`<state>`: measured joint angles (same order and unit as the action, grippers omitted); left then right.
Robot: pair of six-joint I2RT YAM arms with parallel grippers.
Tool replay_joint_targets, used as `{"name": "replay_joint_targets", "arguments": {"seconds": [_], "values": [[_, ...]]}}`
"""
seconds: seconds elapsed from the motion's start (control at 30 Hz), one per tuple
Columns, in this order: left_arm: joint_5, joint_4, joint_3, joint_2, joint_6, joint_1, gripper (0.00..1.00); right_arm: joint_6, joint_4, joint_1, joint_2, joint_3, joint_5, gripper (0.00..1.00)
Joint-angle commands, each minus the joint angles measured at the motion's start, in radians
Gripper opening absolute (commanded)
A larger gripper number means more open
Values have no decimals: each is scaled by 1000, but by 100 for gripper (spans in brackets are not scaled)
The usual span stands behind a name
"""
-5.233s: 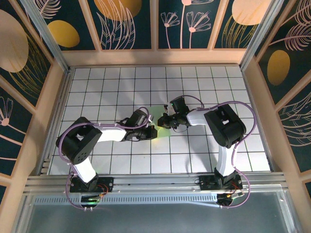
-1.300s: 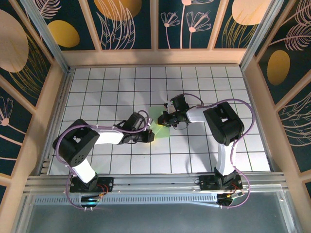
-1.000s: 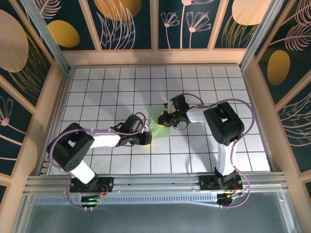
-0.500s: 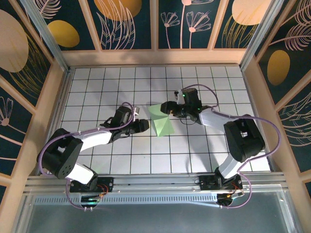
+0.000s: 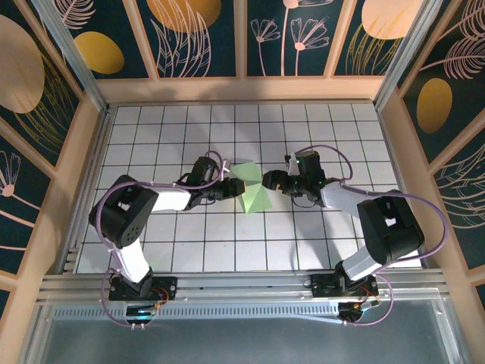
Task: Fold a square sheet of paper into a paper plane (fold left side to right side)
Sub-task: Turn over the paper at the center of the table.
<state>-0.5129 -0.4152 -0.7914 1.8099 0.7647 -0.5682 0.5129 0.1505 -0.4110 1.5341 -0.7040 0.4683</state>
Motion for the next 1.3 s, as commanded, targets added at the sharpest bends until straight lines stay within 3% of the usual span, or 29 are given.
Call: {"name": "replay_joint_targets", "arguments": {"seconds": [0.0,0.07,0.2,0.27,0.6,0.93,1.27], "values": [[-29,-16,-38,34,-17,5,36,-27,-2,7,-28,11,2,74],[-21,-4,-45,46,-26,5,31,-27,4,6,-25,9,20,72],[3,-30,-18,18,-20,6,8,-21,31,4,-10,6,60,69],[25,-64,16,-23,-8,6,2,-4,62,2,1,9,87,67],[79,-227,176,-190,111,5,0,67,220,-62,113,-22,149,67],[82,-211,185,-182,105,6,0,130,367,-95,250,-103,193,66],[118,-191,183,-118,84,6,0,154,409,-111,315,-134,204,57]]}}
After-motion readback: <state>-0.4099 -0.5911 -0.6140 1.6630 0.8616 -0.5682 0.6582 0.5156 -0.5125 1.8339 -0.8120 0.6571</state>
